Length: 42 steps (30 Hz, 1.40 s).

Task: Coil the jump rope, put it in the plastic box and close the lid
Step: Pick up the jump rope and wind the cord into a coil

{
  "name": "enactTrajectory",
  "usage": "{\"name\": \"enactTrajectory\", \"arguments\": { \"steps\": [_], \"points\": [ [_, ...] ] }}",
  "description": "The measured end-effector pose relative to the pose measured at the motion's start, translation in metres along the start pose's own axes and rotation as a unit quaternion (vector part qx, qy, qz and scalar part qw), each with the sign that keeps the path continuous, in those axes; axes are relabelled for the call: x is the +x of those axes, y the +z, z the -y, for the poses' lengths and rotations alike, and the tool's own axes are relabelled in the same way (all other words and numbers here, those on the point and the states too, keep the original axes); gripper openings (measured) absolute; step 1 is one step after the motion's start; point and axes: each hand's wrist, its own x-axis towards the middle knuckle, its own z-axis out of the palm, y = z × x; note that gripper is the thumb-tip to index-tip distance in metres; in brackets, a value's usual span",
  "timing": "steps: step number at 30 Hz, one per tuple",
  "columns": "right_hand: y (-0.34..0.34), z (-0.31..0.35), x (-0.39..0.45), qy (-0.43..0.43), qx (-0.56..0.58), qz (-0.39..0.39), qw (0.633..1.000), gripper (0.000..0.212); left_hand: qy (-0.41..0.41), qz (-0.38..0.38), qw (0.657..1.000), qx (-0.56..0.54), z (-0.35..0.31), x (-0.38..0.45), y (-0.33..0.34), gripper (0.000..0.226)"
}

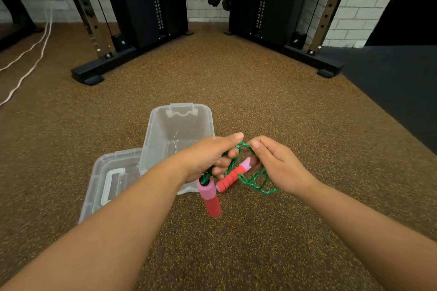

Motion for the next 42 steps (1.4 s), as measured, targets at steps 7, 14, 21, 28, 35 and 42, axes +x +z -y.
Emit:
{"name": "enactTrajectory", "arguments": {
  "steps": [7,14,21,28,35,42],
  "points": [
    [-0.002,-0.021,-0.006,0.08,0.016,0.127,0.989,0.043,0.018,-0.028,0.996,-0.082,-0.003,0.003,-0.009,0.046],
    [0.002,-0.046,-0.01,0.073,-0.018,0.182,0.98,0.035,0.026,-0.072,0.988,-0.131,-0.002,0.004,-0.013,0.047],
    [-0.009,-0.059,-0.017,0.093,-0.292,0.184,0.934,0.018,0.039,-0.122,0.975,-0.183,-0.001,0.005,-0.018,0.046],
    [-0.009,-0.061,-0.022,0.105,-0.322,0.2,0.92,0.056,0.009,-0.068,0.987,-0.148,-0.001,0.006,-0.013,0.046],
    [0.022,-0.013,-0.003,0.032,0.045,0.057,0.997,0.032,-0.014,-0.014,0.991,-0.129,-0.001,0.008,0.001,0.047],
    [0.018,-0.02,-0.009,0.114,0.121,0.088,0.982,0.021,0.002,-0.08,0.982,-0.168,-0.002,0.006,-0.012,0.046]
  ]
}}
